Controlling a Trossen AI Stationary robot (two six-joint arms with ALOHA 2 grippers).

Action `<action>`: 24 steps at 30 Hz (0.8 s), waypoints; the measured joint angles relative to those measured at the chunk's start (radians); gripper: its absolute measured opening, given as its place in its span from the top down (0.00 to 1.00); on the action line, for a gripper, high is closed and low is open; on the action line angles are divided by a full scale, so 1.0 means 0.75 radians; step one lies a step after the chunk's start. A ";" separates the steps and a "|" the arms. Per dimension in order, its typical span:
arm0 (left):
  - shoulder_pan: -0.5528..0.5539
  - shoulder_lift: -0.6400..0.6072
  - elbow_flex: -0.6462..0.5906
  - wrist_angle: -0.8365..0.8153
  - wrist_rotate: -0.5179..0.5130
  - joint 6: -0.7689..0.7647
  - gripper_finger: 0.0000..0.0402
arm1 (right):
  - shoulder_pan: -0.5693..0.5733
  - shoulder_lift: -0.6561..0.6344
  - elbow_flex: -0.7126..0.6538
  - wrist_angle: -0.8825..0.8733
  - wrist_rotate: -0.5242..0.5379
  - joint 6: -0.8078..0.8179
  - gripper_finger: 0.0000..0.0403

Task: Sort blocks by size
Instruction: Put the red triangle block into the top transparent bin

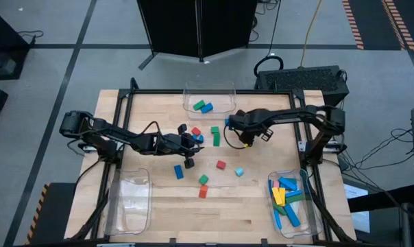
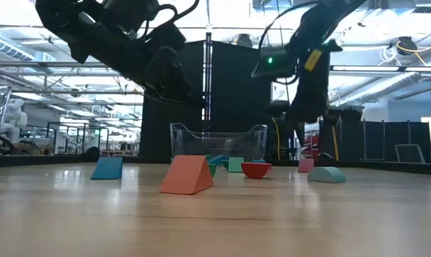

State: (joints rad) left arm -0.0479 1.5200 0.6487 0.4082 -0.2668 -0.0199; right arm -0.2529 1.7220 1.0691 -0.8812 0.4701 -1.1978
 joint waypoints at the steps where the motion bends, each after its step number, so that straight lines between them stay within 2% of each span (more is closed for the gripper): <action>1: 0.000 0.000 0.000 0.000 0.000 0.000 0.72 | -0.004 0.020 0.000 0.008 -0.001 -0.004 0.61; 6: 0.000 0.000 0.000 0.002 0.000 -0.001 0.72 | -0.004 0.087 -0.001 0.033 0.000 -0.028 0.59; 16: 0.000 0.000 0.000 0.002 0.001 -0.002 0.72 | -0.004 0.102 -0.001 0.112 0.001 -0.059 0.38; 20: 0.000 0.000 0.000 0.002 0.001 -0.002 0.72 | -0.004 0.102 -0.001 0.100 -0.044 -0.059 0.37; 24: 0.000 0.000 0.000 0.002 0.001 -0.003 0.72 | -0.004 0.102 -0.001 0.102 -0.086 -0.050 0.42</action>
State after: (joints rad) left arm -0.0479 1.5200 0.6487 0.4094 -0.2661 -0.0223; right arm -0.2558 1.7985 1.0687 -0.8044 0.4056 -1.2352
